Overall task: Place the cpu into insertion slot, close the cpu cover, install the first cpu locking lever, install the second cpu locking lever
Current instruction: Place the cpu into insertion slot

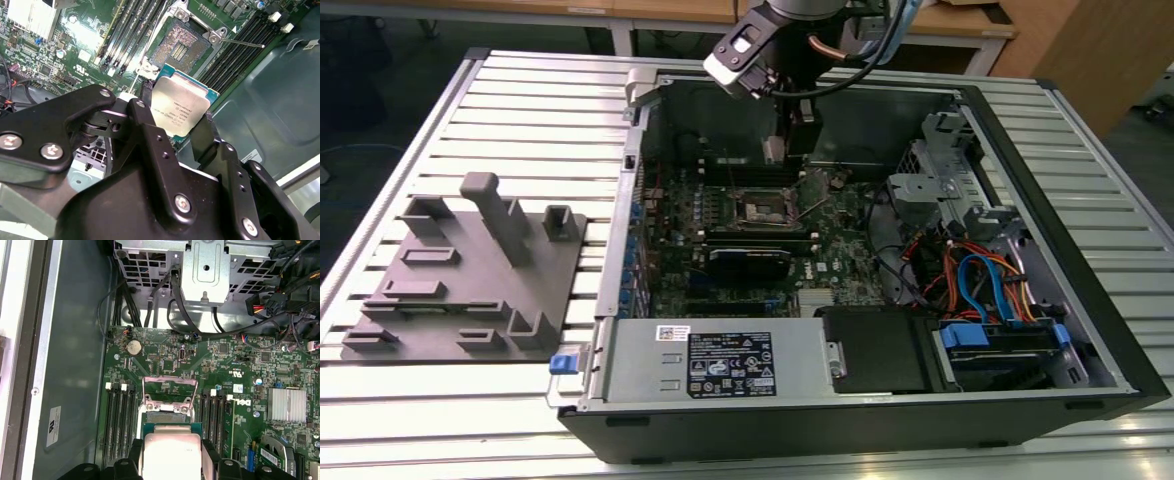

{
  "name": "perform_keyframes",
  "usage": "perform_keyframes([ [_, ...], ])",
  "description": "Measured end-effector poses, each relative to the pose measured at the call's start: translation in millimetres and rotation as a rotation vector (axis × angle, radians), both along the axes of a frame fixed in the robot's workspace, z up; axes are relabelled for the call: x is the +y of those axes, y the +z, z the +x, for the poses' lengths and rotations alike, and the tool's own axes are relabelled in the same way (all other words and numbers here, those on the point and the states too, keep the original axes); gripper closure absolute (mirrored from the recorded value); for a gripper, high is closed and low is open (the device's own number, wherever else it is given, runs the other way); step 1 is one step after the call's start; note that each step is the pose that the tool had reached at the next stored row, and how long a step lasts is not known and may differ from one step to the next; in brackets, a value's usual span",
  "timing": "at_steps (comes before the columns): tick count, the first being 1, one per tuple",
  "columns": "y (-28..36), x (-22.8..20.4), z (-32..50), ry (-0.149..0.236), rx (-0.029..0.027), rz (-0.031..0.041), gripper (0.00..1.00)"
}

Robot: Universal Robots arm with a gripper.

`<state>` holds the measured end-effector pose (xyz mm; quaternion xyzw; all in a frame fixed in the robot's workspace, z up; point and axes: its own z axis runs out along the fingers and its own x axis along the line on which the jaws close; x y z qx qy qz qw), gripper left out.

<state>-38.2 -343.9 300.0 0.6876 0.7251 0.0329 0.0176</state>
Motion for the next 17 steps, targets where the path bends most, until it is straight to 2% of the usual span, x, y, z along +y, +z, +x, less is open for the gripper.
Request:
perform_keyframes([
  [8,-0.6,0.1,0.0,-0.031,0.0000,-0.0001,0.46],
  [17,-2.2,0.1,-0.1,-0.033,-0.0001,0.0001,0.46],
])
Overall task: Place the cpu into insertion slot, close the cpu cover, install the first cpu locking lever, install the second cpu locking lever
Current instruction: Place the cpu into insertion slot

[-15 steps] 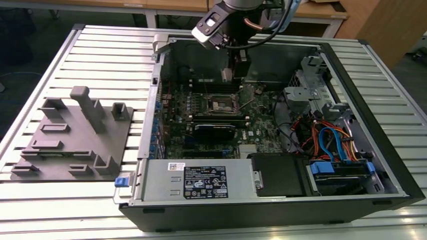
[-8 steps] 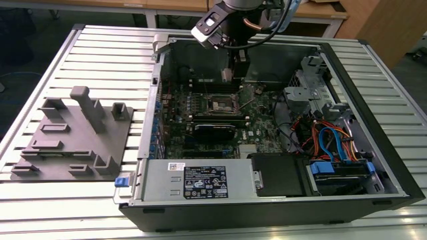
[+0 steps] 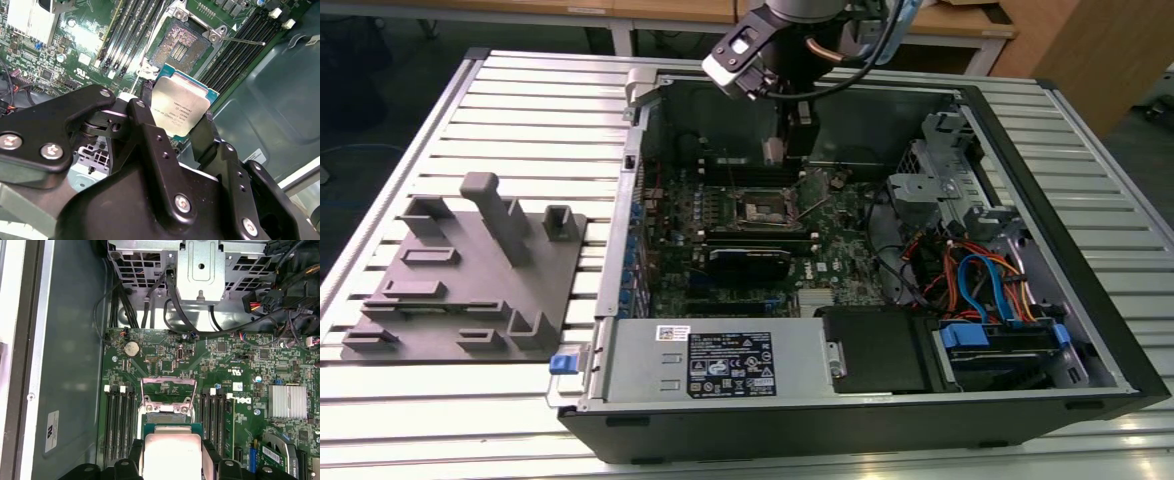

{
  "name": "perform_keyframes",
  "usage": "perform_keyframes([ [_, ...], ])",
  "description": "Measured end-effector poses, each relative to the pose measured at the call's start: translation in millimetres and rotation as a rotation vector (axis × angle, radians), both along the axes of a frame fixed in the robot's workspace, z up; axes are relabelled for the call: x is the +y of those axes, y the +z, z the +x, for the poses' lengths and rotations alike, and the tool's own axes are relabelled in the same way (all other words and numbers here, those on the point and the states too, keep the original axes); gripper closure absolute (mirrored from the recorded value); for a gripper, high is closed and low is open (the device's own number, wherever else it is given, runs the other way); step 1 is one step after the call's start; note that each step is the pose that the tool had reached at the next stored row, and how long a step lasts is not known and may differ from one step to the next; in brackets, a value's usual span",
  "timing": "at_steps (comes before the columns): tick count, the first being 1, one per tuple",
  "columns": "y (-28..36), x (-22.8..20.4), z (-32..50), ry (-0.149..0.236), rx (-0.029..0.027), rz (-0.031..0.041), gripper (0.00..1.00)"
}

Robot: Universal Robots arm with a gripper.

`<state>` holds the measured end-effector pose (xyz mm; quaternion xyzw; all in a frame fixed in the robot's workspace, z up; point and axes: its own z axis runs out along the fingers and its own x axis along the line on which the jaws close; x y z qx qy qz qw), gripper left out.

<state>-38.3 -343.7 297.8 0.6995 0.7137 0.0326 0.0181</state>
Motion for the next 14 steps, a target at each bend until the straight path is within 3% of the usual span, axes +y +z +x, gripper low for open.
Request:
perform_keyframes([
  [3,-2.8,0.0,-0.1,-0.003,0.0001,-0.0001,0.46],
  [14,-21.9,-0.4,-0.6,-0.003,0.0000,-0.0001,0.46],
])
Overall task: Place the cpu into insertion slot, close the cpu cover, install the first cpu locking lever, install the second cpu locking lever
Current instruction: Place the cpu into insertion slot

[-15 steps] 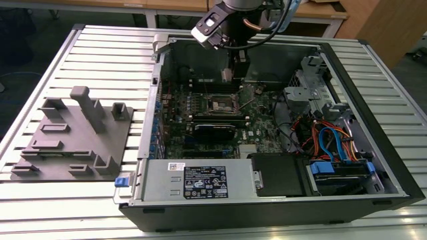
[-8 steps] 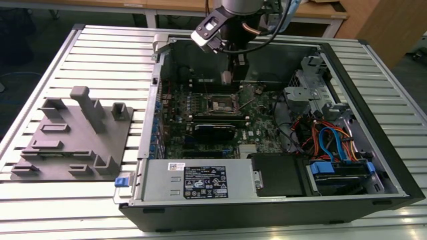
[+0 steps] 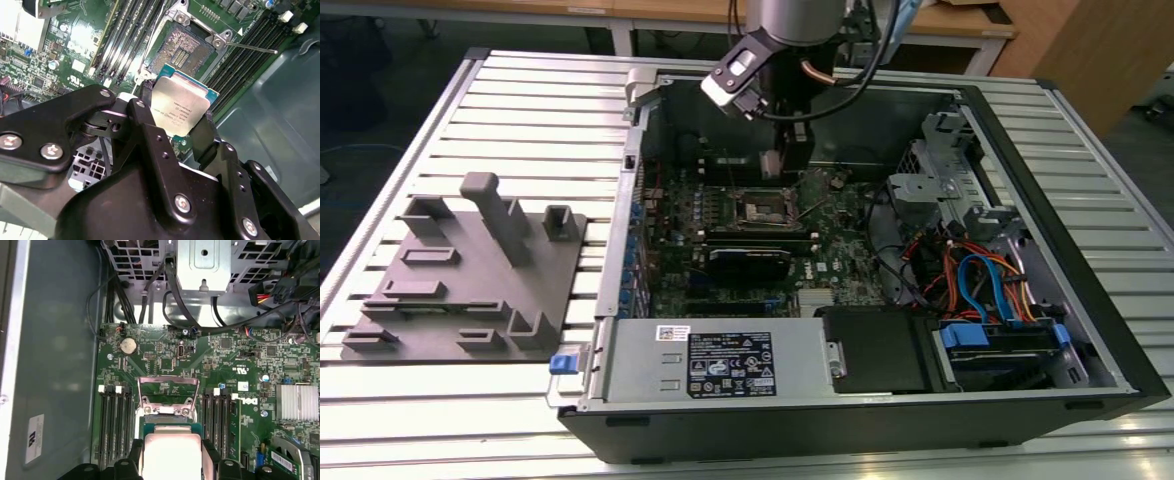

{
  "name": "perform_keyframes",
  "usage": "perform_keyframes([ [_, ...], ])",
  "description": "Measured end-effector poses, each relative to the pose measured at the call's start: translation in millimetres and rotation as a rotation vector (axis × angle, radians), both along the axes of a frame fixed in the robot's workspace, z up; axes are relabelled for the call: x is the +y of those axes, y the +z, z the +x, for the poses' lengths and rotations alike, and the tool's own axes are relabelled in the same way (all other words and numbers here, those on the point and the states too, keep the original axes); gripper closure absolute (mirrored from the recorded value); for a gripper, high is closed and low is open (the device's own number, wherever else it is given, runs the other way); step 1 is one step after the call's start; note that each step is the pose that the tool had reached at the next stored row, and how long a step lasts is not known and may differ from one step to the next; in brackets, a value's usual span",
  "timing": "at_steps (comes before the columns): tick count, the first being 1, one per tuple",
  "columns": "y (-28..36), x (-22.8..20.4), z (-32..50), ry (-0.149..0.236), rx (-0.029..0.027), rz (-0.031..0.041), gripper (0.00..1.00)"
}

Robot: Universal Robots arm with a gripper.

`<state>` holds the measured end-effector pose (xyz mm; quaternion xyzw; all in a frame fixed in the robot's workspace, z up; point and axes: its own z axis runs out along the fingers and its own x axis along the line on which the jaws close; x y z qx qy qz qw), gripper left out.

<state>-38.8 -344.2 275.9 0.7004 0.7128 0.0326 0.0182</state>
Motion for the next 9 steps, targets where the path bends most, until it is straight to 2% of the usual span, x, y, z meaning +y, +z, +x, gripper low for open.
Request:
perform_keyframes([
  [3,-3.5,-1.3,-0.4,0.000,0.0000,0.0002,0.46],
  [9,-11.9,-1.3,-2.7,0.000,0.0000,0.0005,0.46],
])
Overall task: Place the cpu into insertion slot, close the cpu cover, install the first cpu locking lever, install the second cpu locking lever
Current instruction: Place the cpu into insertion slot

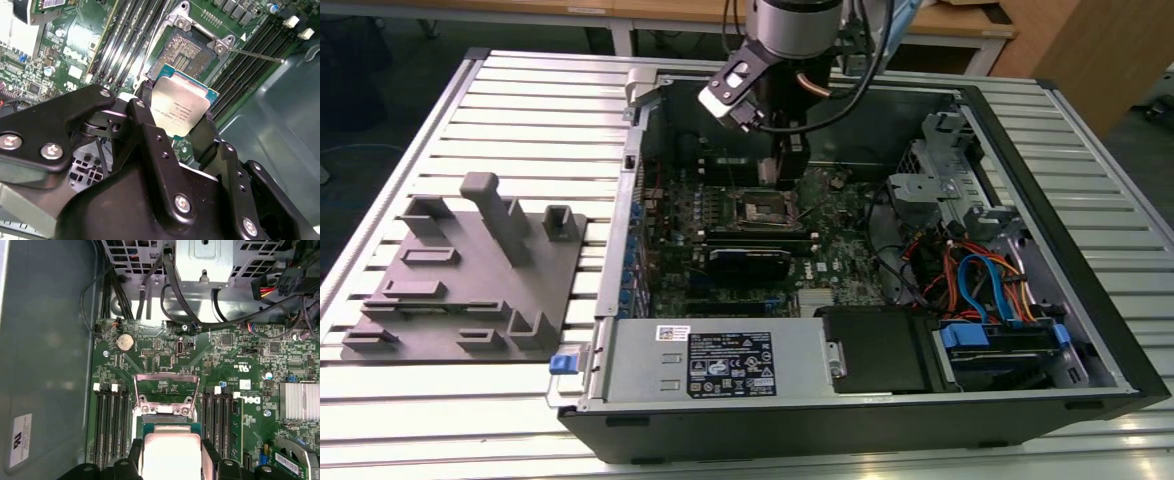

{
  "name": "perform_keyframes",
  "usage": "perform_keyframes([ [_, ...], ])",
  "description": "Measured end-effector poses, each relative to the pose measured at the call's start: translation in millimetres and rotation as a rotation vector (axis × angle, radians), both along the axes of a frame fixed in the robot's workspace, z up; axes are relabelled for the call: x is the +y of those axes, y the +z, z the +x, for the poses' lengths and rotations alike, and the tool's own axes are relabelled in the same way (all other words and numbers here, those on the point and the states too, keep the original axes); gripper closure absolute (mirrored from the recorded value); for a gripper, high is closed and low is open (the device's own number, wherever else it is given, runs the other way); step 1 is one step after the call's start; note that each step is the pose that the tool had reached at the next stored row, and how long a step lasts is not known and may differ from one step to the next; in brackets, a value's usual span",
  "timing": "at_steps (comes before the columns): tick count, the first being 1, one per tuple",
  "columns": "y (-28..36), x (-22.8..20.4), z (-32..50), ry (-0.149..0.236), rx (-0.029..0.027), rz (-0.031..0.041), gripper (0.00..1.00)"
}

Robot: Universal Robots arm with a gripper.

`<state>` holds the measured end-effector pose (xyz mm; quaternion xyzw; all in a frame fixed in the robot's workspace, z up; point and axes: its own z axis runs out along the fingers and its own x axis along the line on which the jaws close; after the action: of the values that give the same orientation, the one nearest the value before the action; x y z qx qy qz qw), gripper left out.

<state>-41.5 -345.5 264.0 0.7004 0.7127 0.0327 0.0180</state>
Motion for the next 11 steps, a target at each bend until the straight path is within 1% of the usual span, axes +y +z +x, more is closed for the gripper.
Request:
perform_keyframes([
  [3,-5.3,0.0,-1.0,0.000,-0.0001,0.0000,0.46],
  [4,-8.9,0.0,-1.4,0.000,0.0000,-0.0002,0.46],
  [11,-21.6,0.0,-3.0,0.000,0.0000,0.0000,0.46],
])
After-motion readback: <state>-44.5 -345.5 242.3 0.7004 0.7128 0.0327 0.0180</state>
